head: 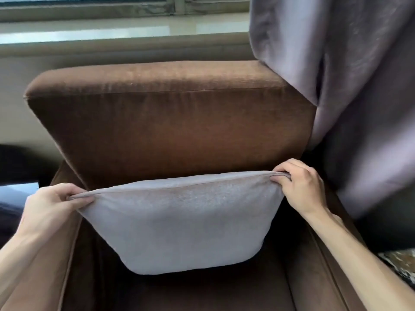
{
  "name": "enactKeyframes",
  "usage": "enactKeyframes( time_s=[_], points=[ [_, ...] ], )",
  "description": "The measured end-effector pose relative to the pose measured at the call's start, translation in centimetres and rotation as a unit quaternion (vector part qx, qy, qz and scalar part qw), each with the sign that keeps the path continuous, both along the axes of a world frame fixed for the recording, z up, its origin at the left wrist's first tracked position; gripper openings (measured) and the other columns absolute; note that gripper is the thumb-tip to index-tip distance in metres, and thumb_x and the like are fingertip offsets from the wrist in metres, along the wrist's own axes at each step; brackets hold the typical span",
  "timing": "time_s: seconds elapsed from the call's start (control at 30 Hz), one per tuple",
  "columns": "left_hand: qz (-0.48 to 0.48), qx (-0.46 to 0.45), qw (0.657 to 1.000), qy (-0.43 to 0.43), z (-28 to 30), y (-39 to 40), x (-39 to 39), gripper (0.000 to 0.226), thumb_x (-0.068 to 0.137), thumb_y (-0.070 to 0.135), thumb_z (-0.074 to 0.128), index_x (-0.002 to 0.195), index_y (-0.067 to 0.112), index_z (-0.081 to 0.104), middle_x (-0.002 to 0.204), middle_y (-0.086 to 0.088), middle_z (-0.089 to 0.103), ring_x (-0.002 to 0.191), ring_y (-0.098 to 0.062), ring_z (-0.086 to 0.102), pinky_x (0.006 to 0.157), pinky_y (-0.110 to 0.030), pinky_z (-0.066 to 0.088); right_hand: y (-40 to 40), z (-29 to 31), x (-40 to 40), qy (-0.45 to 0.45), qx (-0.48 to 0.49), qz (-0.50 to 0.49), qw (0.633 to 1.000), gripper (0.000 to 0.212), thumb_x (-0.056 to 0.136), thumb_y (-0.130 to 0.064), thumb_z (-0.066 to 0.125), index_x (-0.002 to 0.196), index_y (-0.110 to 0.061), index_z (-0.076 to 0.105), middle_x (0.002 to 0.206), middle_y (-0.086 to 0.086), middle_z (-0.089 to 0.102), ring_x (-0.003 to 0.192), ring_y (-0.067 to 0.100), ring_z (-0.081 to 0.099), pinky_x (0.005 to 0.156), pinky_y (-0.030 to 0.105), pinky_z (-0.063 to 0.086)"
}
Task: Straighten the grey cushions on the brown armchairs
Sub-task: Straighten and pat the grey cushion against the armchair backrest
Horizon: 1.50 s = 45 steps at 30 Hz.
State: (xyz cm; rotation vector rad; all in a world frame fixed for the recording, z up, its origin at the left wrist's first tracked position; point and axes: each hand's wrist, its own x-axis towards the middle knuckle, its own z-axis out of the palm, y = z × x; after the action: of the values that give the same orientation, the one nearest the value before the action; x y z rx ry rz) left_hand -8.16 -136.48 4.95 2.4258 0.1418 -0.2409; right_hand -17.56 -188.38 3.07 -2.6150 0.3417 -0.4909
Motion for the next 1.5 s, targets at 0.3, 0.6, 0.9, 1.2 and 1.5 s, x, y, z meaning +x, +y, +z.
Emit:
enactKeyframes(
  time_s=[0.3,0.6,0.9,1.2,1.5],
  points=[
    [-0.138,0.023,0.981,-0.137,4.3,-17.0,-1.0,0.023,0.085,0.012,0.072,0.093,0.034,0.074,0.098,0.013,0.068,0.088,-0.008,0.062,0.076,-0.014,0.045,-2.1,-7.3,-4.4,0.037,0.618,-0.047,0.784,0.036,0.1,0.001,0.042,0.113,-0.019,0.068,0.114,0.0,0.073,0.11,0.015,0.065,0.091,0.037,0.052],
    [-0.469,0.189,0.862,-0.028,0.5,-38.5,-3.9,0.09,0.066,0.076,0.069,0.143,0.04,0.04,0.143,0.014,0.045,0.135,-0.013,0.039,0.107,-0.044,0.036,0.8,-22.0,-7.9,0.409,0.388,0.038,0.825,0.065,0.083,0.017,0.051,0.133,-0.025,0.043,0.124,-0.005,0.054,0.119,0.014,0.051,0.084,0.004,0.038],
    [-0.382,0.129,0.899,-0.17,0.4,-39.8,-3.1,0.011,0.084,0.019,0.063,0.077,0.023,0.055,0.084,0.012,0.049,0.093,-0.019,0.058,0.057,-0.03,0.027,2.0,-26.8,-9.2,0.424,0.255,-0.07,0.866,0.006,0.1,-0.024,0.056,0.102,-0.022,0.051,0.109,0.003,0.056,0.106,0.021,0.057,0.081,0.027,0.04],
    [-0.376,0.111,0.88,-0.266,-1.4,-35.7,-5.3,0.035,0.097,0.046,0.058,0.12,0.021,0.063,0.118,0.006,0.063,0.11,-0.016,0.059,0.09,-0.037,0.048,0.1,-20.5,-9.0,0.261,0.358,-0.11,0.89,0.026,0.089,0.0,0.062,0.11,-0.015,0.066,0.111,0.008,0.071,0.107,0.031,0.067,0.083,0.035,0.05],
    [-0.21,0.239,0.854,-0.411,-9.5,-20.5,-12.3,0.037,0.099,0.025,0.052,0.133,0.025,0.066,0.145,-0.012,0.056,0.135,-0.029,0.051,0.111,-0.056,0.037,13.8,-5.9,-7.1,-0.207,-0.011,0.148,0.967,0.026,0.096,-0.011,0.049,0.104,-0.01,0.073,0.113,0.006,0.071,0.109,0.021,0.062,0.099,0.041,0.045]
  ],
)
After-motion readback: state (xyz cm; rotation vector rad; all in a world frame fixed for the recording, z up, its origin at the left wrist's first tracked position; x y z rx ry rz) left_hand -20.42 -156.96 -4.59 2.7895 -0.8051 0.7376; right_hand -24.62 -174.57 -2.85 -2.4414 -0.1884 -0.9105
